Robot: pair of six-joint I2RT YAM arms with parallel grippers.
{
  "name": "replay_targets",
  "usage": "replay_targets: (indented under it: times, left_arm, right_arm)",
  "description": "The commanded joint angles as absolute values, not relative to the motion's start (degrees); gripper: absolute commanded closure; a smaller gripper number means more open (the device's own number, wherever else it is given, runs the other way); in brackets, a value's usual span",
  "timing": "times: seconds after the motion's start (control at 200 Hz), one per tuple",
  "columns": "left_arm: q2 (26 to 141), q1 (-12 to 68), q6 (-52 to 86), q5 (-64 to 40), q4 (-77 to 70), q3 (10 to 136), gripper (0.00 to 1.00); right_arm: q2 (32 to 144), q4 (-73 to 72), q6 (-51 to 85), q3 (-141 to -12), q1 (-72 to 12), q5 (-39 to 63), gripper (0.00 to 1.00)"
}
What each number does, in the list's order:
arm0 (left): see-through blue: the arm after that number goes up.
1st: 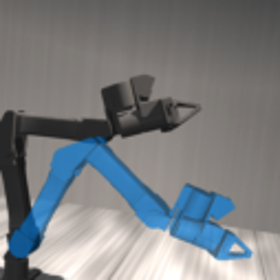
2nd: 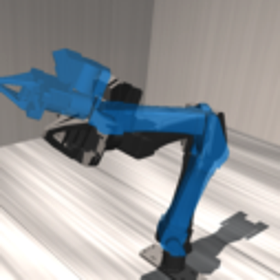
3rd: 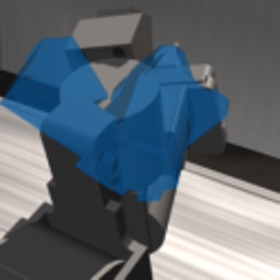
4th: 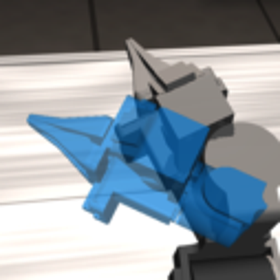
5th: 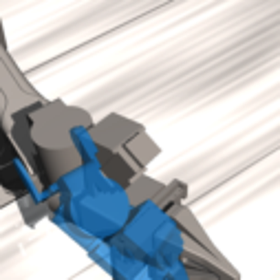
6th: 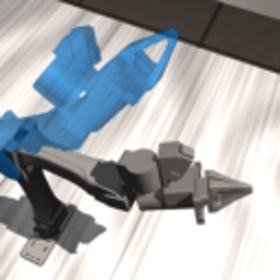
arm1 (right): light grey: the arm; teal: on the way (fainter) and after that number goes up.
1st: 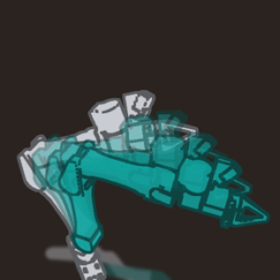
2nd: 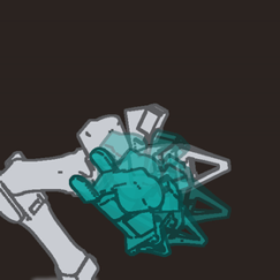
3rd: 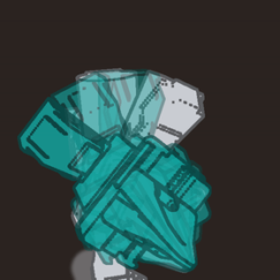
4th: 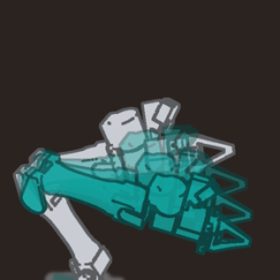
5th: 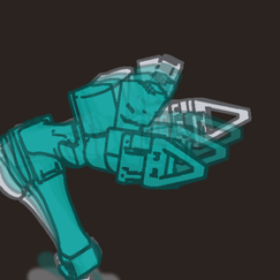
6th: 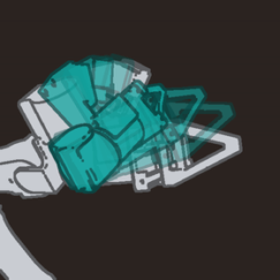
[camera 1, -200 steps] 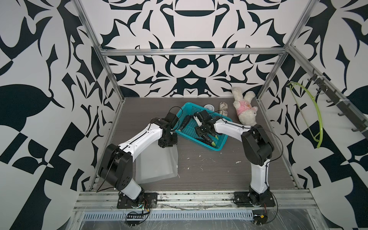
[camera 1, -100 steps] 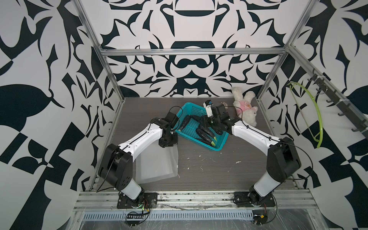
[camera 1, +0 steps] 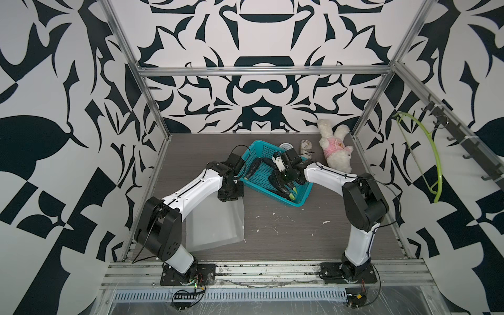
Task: Place the eggplant in a zip-top bag and seal the zipper
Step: Pick up the eggplant from the basket.
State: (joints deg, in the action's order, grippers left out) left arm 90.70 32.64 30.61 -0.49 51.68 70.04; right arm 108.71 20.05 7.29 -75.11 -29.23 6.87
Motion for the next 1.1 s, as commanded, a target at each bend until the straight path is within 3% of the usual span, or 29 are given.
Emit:
replay_targets:
  times: [0.0, 0.355, 0.75, 0.895, 1.095]
  left_arm:
    - [90.0, 32.8, 31.2, -1.3, 51.5, 68.8, 1.00]
    - [90.7, 32.8, 31.3, -1.5, 51.1, 68.9, 1.00]
    - [89.8, 32.8, 31.6, -1.3, 50.6, 67.9, 1.00]
    - [90.0, 32.8, 31.6, -1.2, 50.5, 67.8, 1.00]
    - [89.9, 32.8, 31.4, -1.2, 50.4, 67.6, 1.00]
  right_arm:
    - [108.7, 21.0, 6.8, -78.1, -29.2, 7.6, 0.45]
    - [113.3, 23.4, 6.4, -80.9, -30.5, 6.1, 0.43]
    - [116.2, 28.3, 5.9, -84.5, -32.0, 1.5, 0.51]
    - [114.9, 27.5, 6.2, -84.3, -32.0, 1.5, 0.62]
    - [111.1, 27.0, 6.4, -84.5, -32.0, 2.8, 0.61]
